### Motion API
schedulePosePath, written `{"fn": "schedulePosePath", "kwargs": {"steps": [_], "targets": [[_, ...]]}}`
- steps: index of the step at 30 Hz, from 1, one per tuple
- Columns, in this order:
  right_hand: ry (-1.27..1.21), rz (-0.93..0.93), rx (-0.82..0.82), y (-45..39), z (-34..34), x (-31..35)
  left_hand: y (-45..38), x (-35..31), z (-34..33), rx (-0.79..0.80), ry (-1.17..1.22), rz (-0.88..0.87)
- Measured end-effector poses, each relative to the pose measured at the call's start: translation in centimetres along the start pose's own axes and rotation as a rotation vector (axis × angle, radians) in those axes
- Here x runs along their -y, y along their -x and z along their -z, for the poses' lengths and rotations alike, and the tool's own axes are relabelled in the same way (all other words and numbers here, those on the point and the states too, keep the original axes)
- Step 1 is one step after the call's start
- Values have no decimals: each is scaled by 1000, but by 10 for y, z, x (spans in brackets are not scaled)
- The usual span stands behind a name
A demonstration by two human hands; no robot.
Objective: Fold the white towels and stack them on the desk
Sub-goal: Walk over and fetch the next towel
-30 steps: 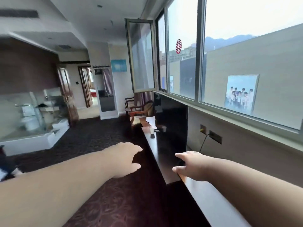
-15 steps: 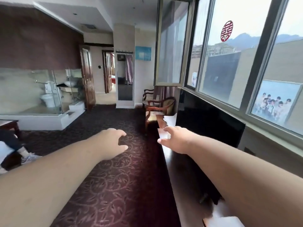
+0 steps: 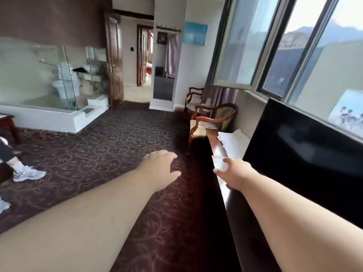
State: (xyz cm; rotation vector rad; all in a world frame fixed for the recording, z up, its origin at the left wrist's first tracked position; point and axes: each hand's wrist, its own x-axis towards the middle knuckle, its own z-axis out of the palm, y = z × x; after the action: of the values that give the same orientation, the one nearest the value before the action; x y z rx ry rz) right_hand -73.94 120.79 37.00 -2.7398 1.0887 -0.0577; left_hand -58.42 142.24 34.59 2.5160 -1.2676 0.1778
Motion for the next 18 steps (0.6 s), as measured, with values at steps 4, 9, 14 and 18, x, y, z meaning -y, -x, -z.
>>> {"fn": "schedulePosePath", "kwargs": {"steps": [4, 9, 14, 18], "targets": [[-25, -90, -26, -102, -6, 4, -131, 37, -16, 70, -36, -112], [-95, -193, -61, -215, -26, -10, -270, 49, -56, 154, -50, -247], [-161, -330, -56, -338, -67, -49, -401, 54, -120, 208, -144, -405], [-144, -377, -24, -462, -71, -82, -528, 67, -152, 198, -167, -394]]}}
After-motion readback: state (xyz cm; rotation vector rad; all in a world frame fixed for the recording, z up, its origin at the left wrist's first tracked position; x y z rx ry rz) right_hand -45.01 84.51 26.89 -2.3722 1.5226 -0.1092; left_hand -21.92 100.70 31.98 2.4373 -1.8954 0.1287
